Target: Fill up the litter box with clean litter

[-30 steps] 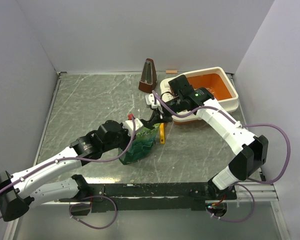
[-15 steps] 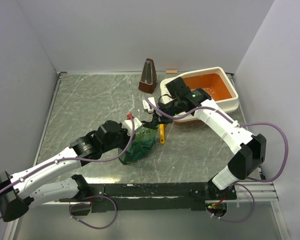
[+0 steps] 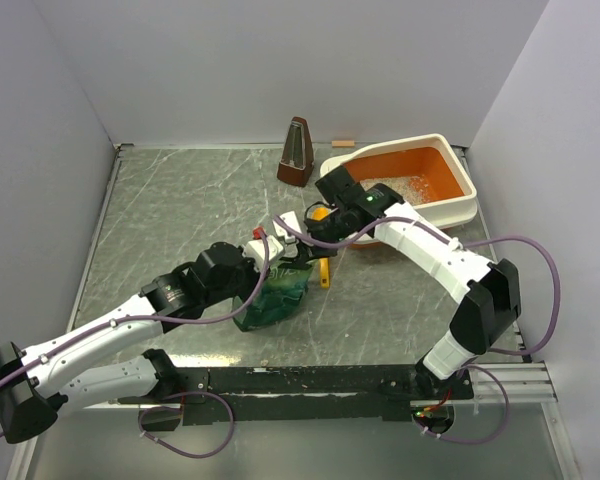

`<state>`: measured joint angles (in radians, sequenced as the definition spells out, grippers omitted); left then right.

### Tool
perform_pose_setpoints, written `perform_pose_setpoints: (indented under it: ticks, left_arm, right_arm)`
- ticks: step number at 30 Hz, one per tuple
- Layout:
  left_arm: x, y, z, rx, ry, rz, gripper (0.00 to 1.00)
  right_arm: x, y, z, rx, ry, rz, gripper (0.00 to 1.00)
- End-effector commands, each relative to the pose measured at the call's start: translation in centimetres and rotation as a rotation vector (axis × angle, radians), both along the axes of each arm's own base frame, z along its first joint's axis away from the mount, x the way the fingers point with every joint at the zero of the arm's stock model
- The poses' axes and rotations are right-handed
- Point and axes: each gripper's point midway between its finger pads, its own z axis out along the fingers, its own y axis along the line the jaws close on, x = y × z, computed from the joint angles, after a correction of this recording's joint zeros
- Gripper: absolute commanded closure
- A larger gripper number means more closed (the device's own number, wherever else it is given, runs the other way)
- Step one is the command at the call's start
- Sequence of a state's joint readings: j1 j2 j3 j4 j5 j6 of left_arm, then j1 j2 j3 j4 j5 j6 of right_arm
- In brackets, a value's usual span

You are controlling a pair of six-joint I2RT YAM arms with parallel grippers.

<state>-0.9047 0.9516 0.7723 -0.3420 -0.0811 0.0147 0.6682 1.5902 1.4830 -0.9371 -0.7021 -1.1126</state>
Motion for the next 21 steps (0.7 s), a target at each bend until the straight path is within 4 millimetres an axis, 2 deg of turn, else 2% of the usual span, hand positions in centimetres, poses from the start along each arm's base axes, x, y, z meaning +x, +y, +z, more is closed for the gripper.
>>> perform_pose_setpoints:
  ticks: [1, 9, 14, 21]
  left_arm:
    - [0.1, 1.2, 0.1, 0.018, -0.011, 0.045, 0.99]
    - [0.3, 1.6, 0.6, 0.007, -0.030, 0.067, 0.99]
    - [0.4, 1.7, 0.7, 0.008, -0.034, 0.073, 0.99]
    - [0.4, 1.5, 0.6, 0.011, -0.033, 0.070, 0.99]
  right_arm:
    - [-1.3, -1.2, -3.9, -0.157, 0.029, 0.023, 1.00]
    - [-2.2, -0.3, -6.5, -0.230, 0.082, 0.052, 1.00]
    - [-4.0, 1.5, -6.6, -0.131, 0.141, 0.106, 1.00]
    - [-5.5, 3.9, -8.1, -0.016, 0.180, 0.122, 0.92]
